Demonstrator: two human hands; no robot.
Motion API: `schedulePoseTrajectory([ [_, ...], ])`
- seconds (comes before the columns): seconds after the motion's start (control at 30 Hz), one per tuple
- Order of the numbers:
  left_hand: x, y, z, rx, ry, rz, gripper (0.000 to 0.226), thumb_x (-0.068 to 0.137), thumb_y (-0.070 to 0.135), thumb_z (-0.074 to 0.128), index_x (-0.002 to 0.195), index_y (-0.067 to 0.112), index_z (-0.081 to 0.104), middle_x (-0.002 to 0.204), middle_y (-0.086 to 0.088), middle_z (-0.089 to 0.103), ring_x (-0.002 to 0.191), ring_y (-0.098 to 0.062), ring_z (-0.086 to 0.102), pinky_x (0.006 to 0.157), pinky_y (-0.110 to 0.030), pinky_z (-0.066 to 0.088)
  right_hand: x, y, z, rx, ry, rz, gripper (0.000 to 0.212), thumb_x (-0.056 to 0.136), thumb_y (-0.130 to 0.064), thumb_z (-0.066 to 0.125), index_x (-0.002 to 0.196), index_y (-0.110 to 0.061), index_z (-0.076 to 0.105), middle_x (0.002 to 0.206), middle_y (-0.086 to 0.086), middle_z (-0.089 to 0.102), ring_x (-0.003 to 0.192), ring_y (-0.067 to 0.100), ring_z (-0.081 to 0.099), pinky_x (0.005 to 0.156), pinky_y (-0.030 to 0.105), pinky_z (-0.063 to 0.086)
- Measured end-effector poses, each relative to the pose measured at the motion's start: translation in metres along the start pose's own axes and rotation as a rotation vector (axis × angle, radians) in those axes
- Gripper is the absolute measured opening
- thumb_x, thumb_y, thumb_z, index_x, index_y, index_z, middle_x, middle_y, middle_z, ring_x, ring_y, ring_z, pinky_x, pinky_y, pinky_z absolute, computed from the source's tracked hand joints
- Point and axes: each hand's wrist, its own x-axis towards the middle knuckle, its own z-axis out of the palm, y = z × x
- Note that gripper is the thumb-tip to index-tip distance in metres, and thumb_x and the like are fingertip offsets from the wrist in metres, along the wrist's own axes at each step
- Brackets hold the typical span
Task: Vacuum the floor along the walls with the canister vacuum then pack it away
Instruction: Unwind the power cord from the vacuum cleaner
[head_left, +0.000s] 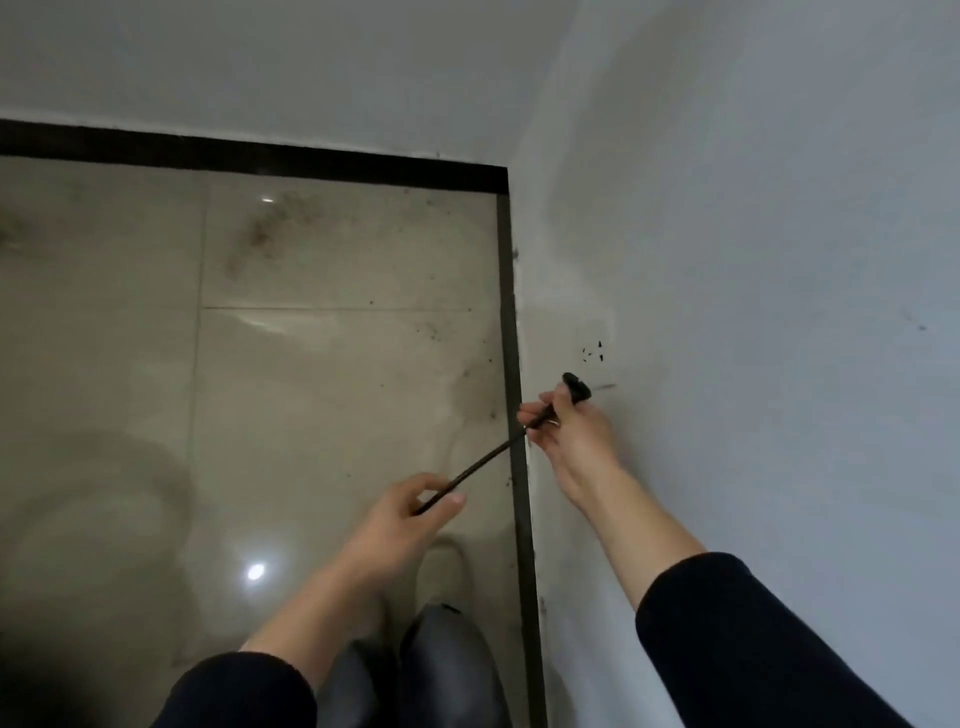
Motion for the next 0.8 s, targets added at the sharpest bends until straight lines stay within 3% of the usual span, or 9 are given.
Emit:
schedulePoseTrajectory([
  [0.1, 0.037, 0.011, 0.000, 0.097, 0.069, 0.081, 0.017, 0.098, 0.034, 0.055, 0.091, 0.027, 0.069, 0.056, 0.018, 0.056, 0.054, 0.003, 0.048, 0.053, -0.019, 0.033, 0.035, 0.001, 0.008, 0.125, -0.001, 0.017, 0.028, 0.106, -0.023, 0.038, 0.085, -0.008, 0.050, 0.081, 0.012, 0.060, 0.068, 0.018, 0.060, 0.060, 0.024, 0.047],
  [0.27, 0.079, 0.033, -0.009, 0.208, 0.203, 0.092, 0.017, 0.098, 0.031, 0.056, 0.093, 0.025, 0.071, 0.067, 0.013, 0.058, 0.059, -0.002, 0.049, 0.055, -0.017, 0.034, 0.070, -0.004, 0.010, 0.330, 0.004, 0.078, 0.028, 0.104, -0.027, 0.044, 0.087, -0.006, 0.054, 0.085, 0.013, 0.064, 0.069, 0.017, 0.066, 0.063, 0.023, 0.056],
  [0.37, 0.089, 0.041, -0.009, 0.211, 0.250, 0.083, 0.017, 0.098, 0.028, 0.056, 0.089, 0.024, 0.071, 0.070, 0.005, 0.063, 0.065, -0.013, 0.055, 0.059, -0.022, 0.037, 0.074, -0.007, 0.013, 0.450, 0.025, 0.132, 0.030, 0.103, -0.028, 0.045, 0.085, -0.005, 0.055, 0.084, 0.012, 0.066, 0.071, 0.017, 0.067, 0.059, 0.022, 0.056],
  [0.5, 0.095, 0.049, -0.009, 0.192, 0.316, 0.081, 0.020, 0.097, 0.025, 0.057, 0.095, 0.015, 0.074, 0.065, 0.006, 0.060, 0.061, -0.009, 0.051, 0.059, -0.023, 0.037, 0.072, -0.014, 0.022, 0.576, 0.065, 0.166, 0.033, 0.104, -0.027, 0.042, 0.082, -0.006, 0.053, 0.077, 0.011, 0.064, 0.072, 0.019, 0.065, 0.063, 0.023, 0.058],
  [0.7, 0.098, 0.057, -0.014, 0.166, 0.317, 0.087, 0.019, 0.097, 0.023, 0.058, 0.095, 0.015, 0.075, 0.056, 0.007, 0.054, 0.054, -0.010, 0.046, 0.057, -0.027, 0.035, 0.073, -0.018, 0.030, 0.595, 0.150, 0.105, 0.030, 0.104, -0.024, 0.044, 0.083, -0.005, 0.053, 0.070, 0.010, 0.064, 0.065, 0.019, 0.065, 0.056, 0.022, 0.057],
  [0.8, 0.097, 0.062, -0.010, 0.169, 0.287, 0.093, 0.019, 0.097, 0.024, 0.058, 0.095, 0.017, 0.075, 0.065, -0.001, 0.063, 0.063, -0.020, 0.056, 0.062, -0.034, 0.042, 0.078, -0.017, 0.031, 0.610, 0.166, 0.072, 0.028, 0.104, -0.025, 0.044, 0.085, -0.005, 0.054, 0.072, 0.010, 0.065, 0.063, 0.018, 0.066, 0.055, 0.021, 0.055],
])
